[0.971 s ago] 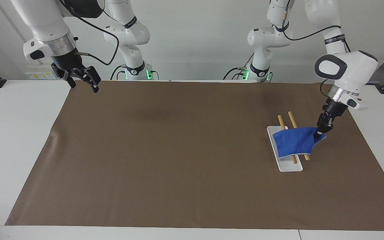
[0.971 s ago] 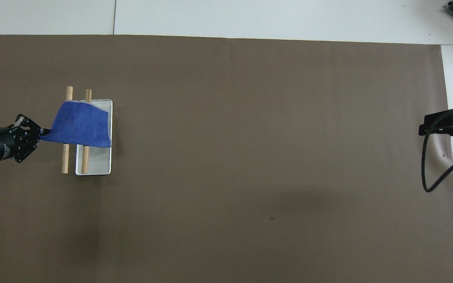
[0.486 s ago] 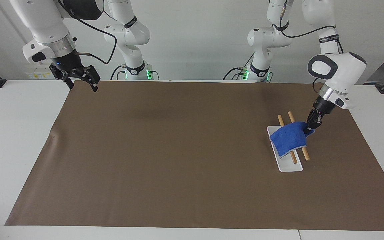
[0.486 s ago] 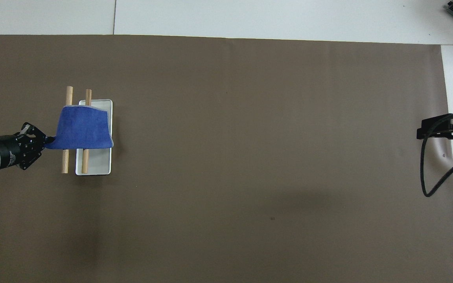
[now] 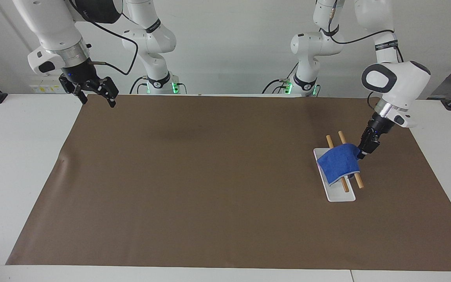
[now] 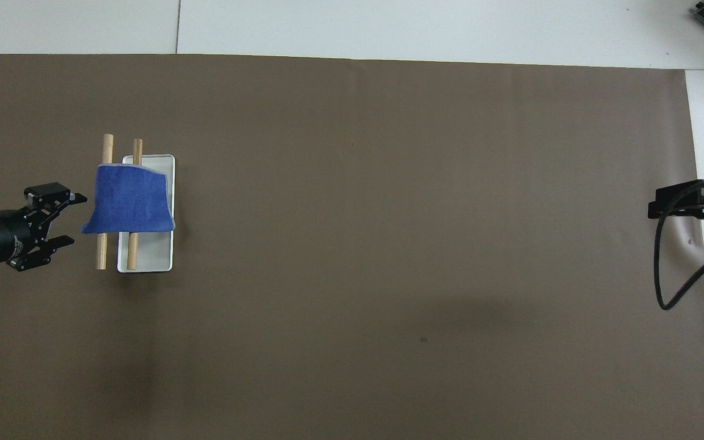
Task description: Right arm passes towel to left arm to hang
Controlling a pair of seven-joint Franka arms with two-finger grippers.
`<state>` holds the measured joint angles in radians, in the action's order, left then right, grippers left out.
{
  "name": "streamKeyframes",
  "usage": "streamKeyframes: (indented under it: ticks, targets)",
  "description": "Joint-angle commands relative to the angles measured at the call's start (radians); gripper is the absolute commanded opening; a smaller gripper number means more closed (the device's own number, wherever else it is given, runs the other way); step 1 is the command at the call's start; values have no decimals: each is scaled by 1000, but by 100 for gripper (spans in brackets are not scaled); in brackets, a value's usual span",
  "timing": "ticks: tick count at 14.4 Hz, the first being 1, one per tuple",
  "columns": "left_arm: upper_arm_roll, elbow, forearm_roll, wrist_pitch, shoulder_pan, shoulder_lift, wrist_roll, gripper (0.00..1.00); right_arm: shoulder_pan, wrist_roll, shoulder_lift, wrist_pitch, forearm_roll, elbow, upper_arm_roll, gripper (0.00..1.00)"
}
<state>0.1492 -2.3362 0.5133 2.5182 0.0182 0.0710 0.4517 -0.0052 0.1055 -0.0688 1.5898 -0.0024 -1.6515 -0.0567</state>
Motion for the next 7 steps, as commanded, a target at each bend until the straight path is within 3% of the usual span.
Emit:
streamKeyframes:
  ticks: [1,3,5,7]
  targets:
    - [30,9,-93,-18,-1,13,-54,93,-7,-15,-23,-2,-8,-25,9,100]
    - [55,98,-207,-141,-1,-3,-68,92,-4,-15,-23,-1,-8,-25,9,100]
    - [70,252,-310,-331,-1,-48,-74,92,-4,-15,-23,-2,-8,-25,9,100]
    - [70,378,-340,-459,-1,-85,-76,92,-4,-15,-25,-1,-8,-25,9,100]
